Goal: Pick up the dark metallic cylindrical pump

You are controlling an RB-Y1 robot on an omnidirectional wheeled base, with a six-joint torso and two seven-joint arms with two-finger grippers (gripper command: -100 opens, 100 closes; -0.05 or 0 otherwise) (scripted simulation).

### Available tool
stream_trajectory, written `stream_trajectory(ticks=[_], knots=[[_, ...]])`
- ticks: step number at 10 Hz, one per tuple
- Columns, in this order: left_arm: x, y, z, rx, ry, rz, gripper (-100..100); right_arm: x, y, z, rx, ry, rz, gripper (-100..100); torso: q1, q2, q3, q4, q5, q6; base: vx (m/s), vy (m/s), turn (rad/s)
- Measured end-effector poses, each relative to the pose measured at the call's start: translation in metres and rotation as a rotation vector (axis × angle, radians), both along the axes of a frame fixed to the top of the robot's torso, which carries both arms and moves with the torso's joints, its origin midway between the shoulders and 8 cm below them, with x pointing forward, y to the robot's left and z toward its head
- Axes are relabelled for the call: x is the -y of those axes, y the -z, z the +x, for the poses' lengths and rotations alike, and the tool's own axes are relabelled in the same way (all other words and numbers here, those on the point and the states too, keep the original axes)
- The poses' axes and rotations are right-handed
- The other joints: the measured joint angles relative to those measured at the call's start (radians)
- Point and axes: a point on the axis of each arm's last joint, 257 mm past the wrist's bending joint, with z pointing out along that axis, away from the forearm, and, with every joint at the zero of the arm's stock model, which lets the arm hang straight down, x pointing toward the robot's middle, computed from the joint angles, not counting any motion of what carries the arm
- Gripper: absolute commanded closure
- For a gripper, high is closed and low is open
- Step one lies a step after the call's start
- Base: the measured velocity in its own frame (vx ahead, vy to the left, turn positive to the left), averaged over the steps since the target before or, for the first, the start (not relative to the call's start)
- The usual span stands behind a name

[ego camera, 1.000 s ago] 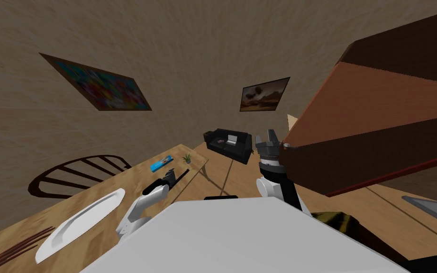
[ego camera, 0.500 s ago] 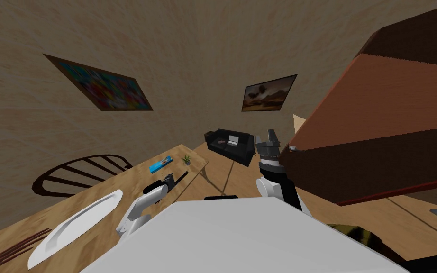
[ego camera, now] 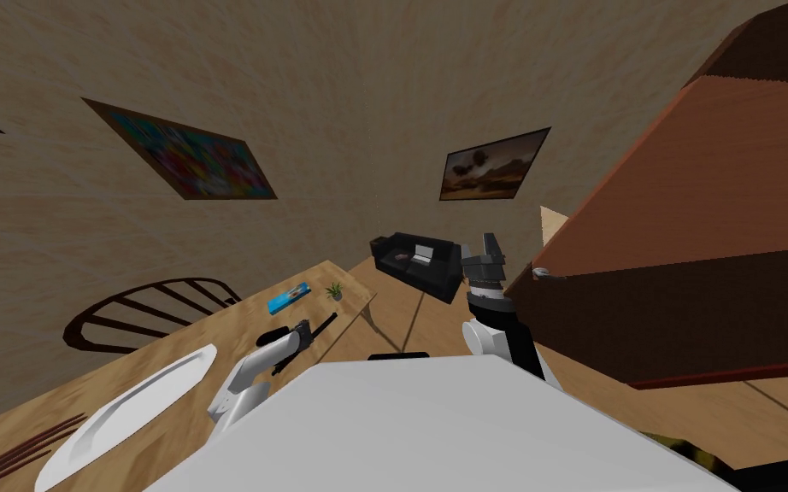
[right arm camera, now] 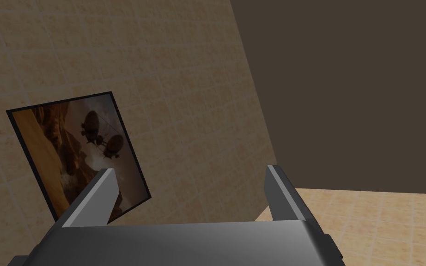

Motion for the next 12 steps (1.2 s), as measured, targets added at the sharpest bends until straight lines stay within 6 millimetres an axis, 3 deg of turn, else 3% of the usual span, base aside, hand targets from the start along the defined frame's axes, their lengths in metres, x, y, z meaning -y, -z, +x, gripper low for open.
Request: stream_trajectory(ticks=[6, 12], knots=[[-0.003, 0.025, -0.03, -0.137, -0.089, -0.111, -100, 0.0, 0.0, 0.0, 0.0, 0.0, 0.0, 0, 0.0, 0.0, 0.0, 0.0, 0.0, 0.0, 0.072, -0.014, 0.043], [-0.01, 0.036, -0.065, -0.263, -0.183, -0.204, -100, 0.0, 0.0, 0.0, 0.0, 0.0, 0.0, 0, 0.001, -0.001, -0.001, 0.0, 0.0, 0.0, 0.075, -0.014, 0.051]])
